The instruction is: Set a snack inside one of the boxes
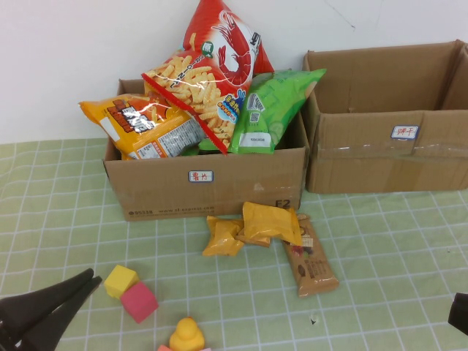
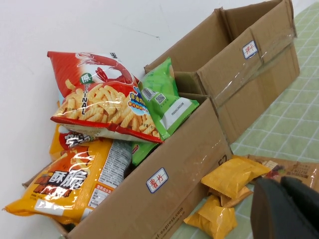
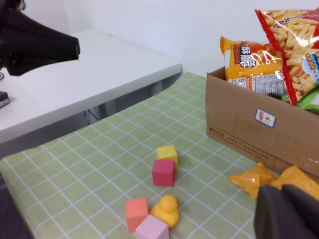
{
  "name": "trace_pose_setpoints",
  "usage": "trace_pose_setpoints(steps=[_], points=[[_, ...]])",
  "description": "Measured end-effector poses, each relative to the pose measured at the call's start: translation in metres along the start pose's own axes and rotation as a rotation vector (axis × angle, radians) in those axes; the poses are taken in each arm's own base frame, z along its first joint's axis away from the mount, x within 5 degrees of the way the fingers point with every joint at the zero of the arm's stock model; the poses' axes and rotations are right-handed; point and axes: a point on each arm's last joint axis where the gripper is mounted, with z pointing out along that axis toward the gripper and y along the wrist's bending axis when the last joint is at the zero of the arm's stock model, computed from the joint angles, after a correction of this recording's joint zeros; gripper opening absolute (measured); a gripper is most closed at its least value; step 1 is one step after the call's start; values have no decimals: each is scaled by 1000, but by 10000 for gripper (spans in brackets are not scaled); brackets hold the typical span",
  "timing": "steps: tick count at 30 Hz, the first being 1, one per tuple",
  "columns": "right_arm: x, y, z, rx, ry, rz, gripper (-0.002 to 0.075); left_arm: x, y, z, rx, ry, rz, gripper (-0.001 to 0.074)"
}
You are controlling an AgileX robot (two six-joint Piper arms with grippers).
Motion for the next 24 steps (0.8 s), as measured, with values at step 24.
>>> trace_pose_setpoints(steps=[24], points=[[0,0,0,-5,-2,8,-2,100,-6,-35,-448,110,-285,-1]])
